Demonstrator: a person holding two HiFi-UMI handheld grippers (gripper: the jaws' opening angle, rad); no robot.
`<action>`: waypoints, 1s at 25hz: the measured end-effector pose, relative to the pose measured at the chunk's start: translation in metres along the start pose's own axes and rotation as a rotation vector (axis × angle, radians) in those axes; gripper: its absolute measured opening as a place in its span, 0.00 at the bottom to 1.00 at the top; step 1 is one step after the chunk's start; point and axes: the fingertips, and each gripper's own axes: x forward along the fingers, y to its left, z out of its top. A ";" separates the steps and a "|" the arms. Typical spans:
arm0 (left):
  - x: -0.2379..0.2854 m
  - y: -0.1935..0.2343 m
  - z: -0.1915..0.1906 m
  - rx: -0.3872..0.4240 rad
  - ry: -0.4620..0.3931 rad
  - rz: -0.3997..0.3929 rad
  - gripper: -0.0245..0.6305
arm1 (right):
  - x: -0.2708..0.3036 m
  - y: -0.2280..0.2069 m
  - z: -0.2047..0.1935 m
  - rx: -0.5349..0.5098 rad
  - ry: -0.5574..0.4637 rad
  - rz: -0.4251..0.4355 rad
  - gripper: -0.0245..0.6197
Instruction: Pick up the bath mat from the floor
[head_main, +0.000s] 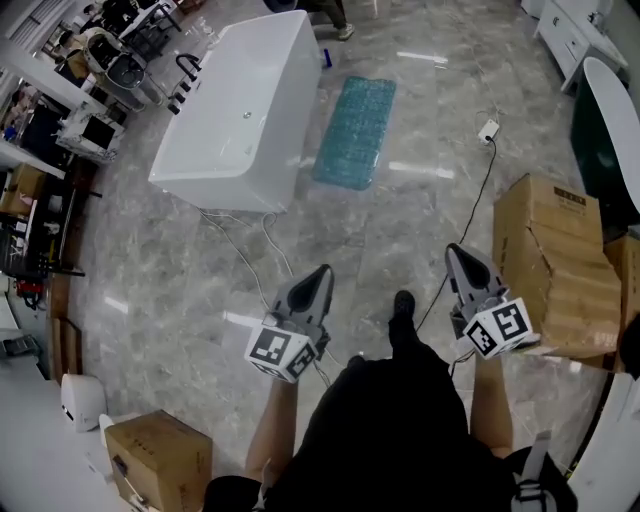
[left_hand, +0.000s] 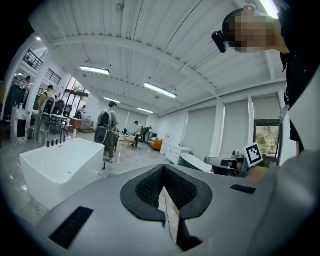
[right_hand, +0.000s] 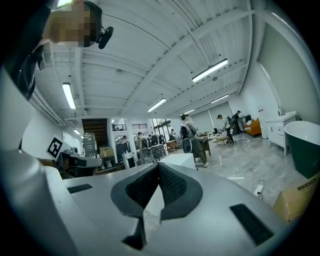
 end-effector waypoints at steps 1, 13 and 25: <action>0.018 0.001 0.007 0.003 -0.001 0.002 0.06 | 0.006 -0.014 0.006 -0.002 -0.005 0.003 0.06; 0.159 0.037 0.030 -0.024 -0.008 0.102 0.06 | 0.085 -0.140 0.020 -0.008 0.073 0.045 0.06; 0.265 0.143 0.031 -0.072 0.014 0.128 0.06 | 0.192 -0.197 0.034 -0.043 0.095 0.030 0.06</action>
